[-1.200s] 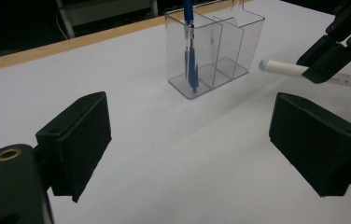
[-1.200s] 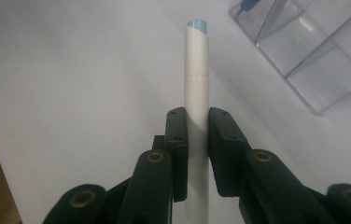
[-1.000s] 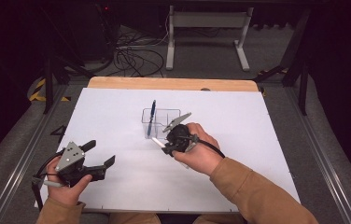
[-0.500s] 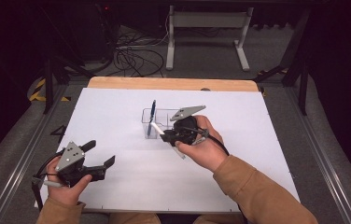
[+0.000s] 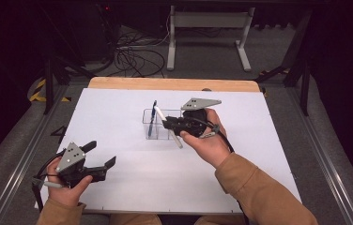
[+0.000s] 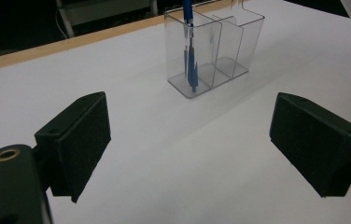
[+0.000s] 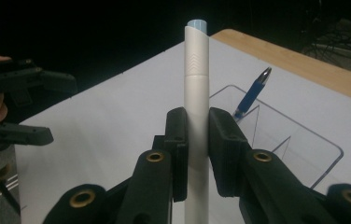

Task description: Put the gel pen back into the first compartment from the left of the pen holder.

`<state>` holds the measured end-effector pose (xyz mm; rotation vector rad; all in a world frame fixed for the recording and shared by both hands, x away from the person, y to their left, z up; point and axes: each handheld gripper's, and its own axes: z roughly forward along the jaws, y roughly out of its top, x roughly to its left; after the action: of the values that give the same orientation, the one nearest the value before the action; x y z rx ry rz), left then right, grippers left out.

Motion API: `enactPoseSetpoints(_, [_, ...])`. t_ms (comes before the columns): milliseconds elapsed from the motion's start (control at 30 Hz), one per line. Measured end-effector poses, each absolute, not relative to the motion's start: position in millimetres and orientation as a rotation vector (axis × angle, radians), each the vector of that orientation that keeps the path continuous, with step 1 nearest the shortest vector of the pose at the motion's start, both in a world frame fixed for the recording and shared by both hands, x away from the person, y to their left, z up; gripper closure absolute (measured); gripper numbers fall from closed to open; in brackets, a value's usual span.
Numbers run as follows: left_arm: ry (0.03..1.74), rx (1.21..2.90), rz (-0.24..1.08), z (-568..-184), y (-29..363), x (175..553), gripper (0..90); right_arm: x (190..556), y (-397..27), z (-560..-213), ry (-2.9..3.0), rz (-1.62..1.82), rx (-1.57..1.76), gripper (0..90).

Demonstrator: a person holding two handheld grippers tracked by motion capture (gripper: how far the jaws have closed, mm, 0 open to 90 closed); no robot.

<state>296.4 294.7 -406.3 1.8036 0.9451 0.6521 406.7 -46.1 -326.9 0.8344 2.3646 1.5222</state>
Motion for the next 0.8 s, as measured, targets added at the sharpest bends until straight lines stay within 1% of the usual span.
enactPoseSetpoints(400, [0.945,1.804,0.653,-406,295,296,13.3,413,-45,-321,2.236,1.625,0.84,79.1])
enactPoseSetpoints(800, [0.944,1.804,0.653,-406,295,296,13.4,430,-41,-323,2.129,1.707,0.891,79.1])
